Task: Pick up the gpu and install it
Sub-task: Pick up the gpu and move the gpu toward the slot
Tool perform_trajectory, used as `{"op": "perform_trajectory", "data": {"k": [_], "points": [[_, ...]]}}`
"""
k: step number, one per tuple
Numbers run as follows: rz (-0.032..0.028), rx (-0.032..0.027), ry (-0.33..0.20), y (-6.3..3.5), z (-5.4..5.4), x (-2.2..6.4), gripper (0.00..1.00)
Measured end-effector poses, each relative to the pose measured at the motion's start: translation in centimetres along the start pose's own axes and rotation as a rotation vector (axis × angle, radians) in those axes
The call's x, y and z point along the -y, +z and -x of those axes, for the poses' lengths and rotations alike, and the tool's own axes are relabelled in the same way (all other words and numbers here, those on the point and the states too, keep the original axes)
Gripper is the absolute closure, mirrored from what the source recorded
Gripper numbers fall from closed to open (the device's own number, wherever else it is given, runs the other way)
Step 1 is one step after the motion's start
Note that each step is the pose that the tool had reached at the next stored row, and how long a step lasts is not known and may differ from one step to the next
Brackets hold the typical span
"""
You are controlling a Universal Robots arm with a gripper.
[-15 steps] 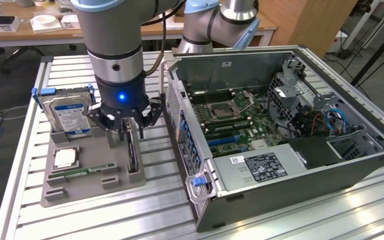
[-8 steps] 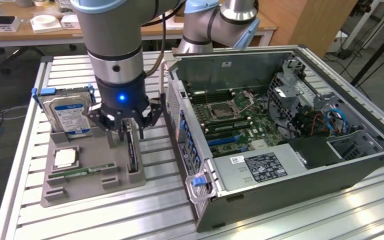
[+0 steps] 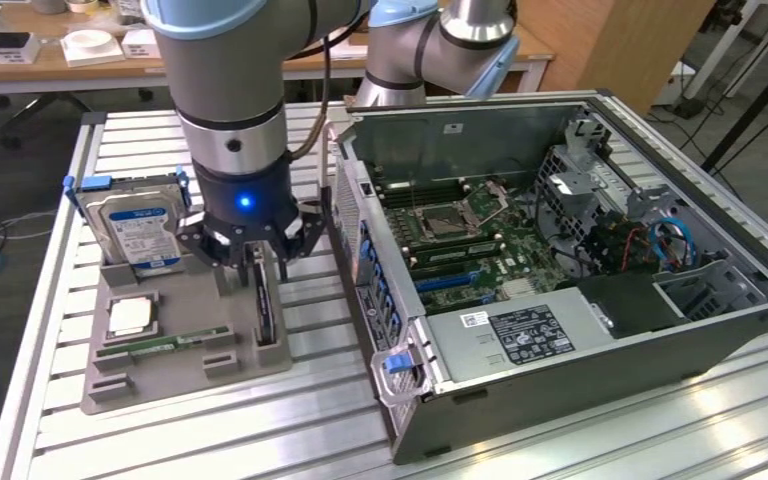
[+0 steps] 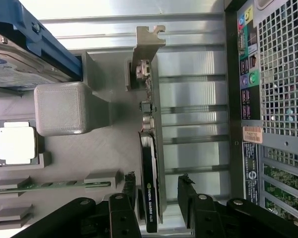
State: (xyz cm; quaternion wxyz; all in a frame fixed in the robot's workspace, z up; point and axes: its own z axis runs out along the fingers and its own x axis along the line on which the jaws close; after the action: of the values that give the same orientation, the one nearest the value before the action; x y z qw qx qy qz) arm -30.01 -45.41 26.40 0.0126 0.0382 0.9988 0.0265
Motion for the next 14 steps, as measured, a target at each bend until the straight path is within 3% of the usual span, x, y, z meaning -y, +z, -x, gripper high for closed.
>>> {"op": "perform_trajectory", "data": {"k": [14], "points": [[-0.0006, 0.0001, 0.000, 1.27, -0.2, 0.04, 0.53]]}}
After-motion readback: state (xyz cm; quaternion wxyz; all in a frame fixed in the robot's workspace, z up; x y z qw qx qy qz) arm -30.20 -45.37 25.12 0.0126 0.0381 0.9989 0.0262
